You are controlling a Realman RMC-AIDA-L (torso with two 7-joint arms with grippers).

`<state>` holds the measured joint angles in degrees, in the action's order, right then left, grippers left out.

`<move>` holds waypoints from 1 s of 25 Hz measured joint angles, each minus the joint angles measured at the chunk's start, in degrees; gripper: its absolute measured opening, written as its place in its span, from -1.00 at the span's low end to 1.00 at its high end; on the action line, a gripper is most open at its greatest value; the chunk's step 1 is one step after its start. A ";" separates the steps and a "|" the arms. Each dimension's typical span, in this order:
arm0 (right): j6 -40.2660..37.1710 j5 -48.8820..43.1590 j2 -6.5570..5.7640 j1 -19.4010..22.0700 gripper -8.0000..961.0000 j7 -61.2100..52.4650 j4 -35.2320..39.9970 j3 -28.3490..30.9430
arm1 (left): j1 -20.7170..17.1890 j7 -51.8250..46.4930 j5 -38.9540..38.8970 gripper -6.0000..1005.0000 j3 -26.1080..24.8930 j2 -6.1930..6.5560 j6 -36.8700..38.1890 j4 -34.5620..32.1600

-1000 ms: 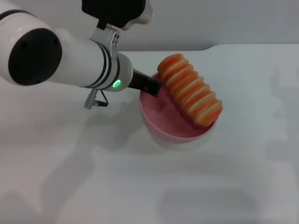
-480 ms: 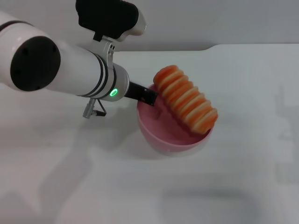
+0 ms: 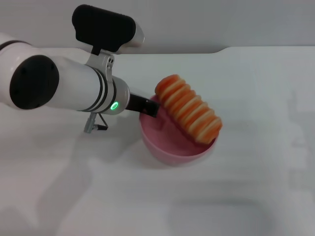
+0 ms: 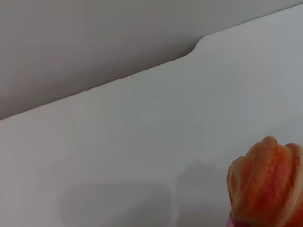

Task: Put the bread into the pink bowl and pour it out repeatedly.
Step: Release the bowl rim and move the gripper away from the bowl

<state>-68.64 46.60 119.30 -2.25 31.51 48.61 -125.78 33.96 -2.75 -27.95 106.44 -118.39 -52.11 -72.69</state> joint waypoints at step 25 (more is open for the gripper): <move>3.06 1.74 -0.26 -1.29 0.25 0.07 0.05 0.67 | -2.44 -0.41 -2.13 -0.89 0.93 0.11 3.51 1.71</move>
<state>-65.58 48.34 119.04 -3.54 31.58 48.66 -125.11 31.53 -3.16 -30.08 107.37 -118.27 -48.60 -70.97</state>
